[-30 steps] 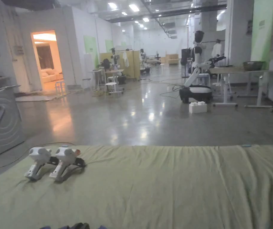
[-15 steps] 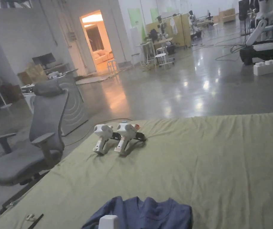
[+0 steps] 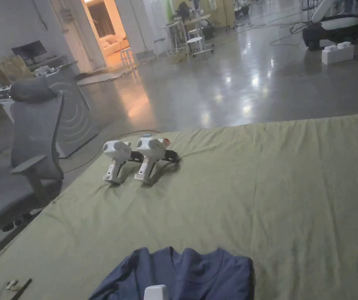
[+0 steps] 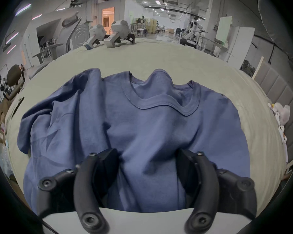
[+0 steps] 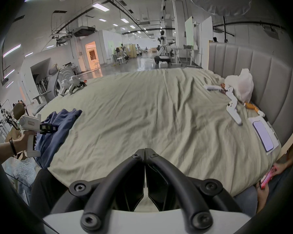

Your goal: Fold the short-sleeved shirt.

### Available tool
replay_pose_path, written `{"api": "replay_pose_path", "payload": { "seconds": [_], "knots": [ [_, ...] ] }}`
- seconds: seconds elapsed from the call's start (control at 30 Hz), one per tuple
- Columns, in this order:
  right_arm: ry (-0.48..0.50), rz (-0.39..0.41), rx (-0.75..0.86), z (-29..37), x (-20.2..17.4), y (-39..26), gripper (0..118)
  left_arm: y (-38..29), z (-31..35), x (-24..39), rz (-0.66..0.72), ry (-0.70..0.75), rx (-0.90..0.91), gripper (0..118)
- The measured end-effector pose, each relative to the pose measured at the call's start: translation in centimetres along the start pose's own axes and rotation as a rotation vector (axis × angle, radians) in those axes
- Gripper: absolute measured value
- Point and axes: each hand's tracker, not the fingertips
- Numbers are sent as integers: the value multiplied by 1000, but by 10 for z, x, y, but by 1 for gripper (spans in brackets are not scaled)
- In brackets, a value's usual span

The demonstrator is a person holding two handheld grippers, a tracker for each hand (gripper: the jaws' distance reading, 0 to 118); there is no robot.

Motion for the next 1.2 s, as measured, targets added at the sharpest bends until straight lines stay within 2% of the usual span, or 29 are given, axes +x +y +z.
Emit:
{"api": "replay_pose_path", "payload": {
  "seconds": [0.03, 0.07, 0.1, 0.13, 0.37, 0.5, 0.6, 0.77, 0.87, 1.0, 1.07, 1.2],
  "knots": [
    [1, -8, -9, -2, 0, -2, 0, 0, 2, 1, -21, -5, -6, 59],
    [5, -13, -18, -4, 0, -5, 0, 1, 3, 2, -33, -4, -4, 43],
    [9, -14, -24, -5, 0, -6, 0, 2, 4, 3, -48, 6, -6, 19],
    [13, -13, -26, -5, -1, -6, 0, 4, 5, 5, -45, -1, -9, 5],
    [56, -36, 51, 18, 4, 1, 0, 27, 11, 2, 35, -14, -83, 0],
    [59, -52, 111, 40, 17, -1, 0, 67, 62, 9, 92, -85, 46, 0],
    [59, -79, 126, 50, 31, -6, 0, 99, 96, 24, 60, -12, 95, 0],
    [32, -132, 163, 68, 49, -14, 0, 160, 150, 52, 94, -70, 273, 0],
    [3, -152, 184, 75, 59, -16, 0, 199, 168, 89, -65, -89, 328, 0],
    [-35, -195, 201, 83, 71, -19, 0, 225, 170, 155, -189, -159, 356, 0],
    [-48, -204, 203, 87, 75, -21, 0, 221, 160, 197, -283, -188, 356, 0],
    [-79, -211, 203, 93, 83, -27, 0, 174, 126, 288, -406, -346, 291, 0]
  ]
}}
